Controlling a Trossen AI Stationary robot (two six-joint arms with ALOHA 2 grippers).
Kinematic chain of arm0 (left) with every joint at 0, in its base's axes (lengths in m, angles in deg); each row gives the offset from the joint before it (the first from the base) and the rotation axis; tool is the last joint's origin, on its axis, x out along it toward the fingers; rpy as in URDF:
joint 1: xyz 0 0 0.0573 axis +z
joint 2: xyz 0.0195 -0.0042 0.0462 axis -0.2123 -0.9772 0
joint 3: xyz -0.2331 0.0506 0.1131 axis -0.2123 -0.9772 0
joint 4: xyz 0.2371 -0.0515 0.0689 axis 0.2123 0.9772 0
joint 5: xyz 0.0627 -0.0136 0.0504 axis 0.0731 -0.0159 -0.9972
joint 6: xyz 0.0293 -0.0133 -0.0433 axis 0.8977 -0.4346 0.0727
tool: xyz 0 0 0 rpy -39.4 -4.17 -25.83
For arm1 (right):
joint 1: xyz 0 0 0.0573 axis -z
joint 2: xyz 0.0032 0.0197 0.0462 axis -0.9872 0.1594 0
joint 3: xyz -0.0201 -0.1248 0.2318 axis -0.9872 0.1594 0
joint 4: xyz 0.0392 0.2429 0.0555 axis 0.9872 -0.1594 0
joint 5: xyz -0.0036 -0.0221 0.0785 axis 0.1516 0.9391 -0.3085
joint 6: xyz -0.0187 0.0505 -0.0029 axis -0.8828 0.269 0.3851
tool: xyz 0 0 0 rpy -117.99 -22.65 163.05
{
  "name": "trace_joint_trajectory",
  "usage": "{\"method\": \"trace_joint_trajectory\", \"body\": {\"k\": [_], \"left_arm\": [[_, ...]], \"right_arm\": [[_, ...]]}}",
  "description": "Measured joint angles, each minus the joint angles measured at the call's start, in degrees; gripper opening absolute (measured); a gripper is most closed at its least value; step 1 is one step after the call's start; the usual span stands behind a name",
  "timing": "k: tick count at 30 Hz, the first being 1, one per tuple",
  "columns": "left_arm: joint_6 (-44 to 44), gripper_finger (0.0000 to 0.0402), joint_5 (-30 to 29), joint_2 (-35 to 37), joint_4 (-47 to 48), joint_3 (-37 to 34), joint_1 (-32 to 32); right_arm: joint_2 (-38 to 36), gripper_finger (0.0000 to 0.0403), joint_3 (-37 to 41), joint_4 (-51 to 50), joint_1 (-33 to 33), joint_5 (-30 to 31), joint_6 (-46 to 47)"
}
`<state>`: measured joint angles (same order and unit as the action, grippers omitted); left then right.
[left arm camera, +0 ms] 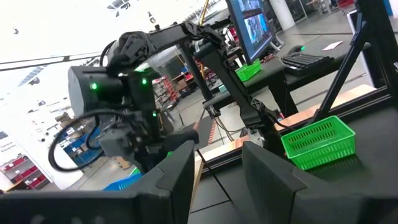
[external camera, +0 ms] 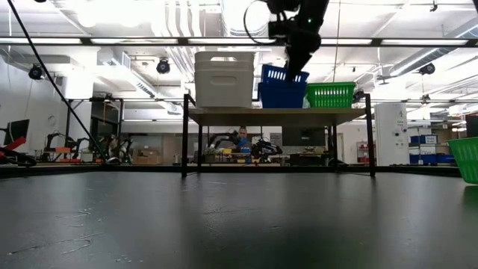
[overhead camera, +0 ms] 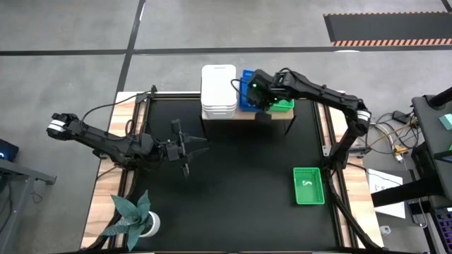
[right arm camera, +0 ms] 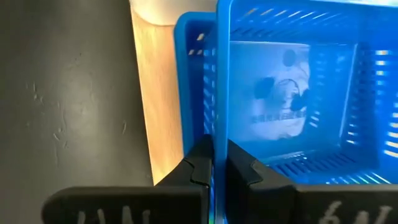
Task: Stack baskets on shelf by color
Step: Stack the blue bin on top of the blue bin on the shelf
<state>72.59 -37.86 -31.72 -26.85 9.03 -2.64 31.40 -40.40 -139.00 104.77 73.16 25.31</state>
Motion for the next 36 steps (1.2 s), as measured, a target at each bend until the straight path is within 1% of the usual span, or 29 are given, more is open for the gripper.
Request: {"method": "trace_joint_trajectory", "body": {"k": [10,13,19,22,25,36], "left_arm": [[0.07,0.0120,0.00,0.00,0.00,0.00,0.00],[0.07,0.0120,0.00,0.00,0.02,0.00,0.00],[0.08,0.0120,0.00,0.00,0.00,0.00,0.00],[0.09,0.0120,0.00,0.00,0.02,0.00,0.00],[0.07,0.0120,0.01,0.00,0.01,0.00,0.00],[0.07,0.0120,0.00,0.00,0.01,-0.02,0.00]], "right_arm": [[2.59,0.0012,-0.22,-0.86,-0.04,0.29,-1.14],[2.69,0.0025,-0.22,-0.99,-0.04,0.25,-1.46],[2.25,0.0067,-0.20,-1.29,-0.02,0.25,-1.83],[2.08,0.0082,-0.38,-1.60,-0.02,0.33,-1.82],[2.08,0.0090,-1.23,-2.00,-0.02,0.37,-1.80],[2.03,0.0097,-6.85,-6.97,-0.02,0.25,-0.25]]}}
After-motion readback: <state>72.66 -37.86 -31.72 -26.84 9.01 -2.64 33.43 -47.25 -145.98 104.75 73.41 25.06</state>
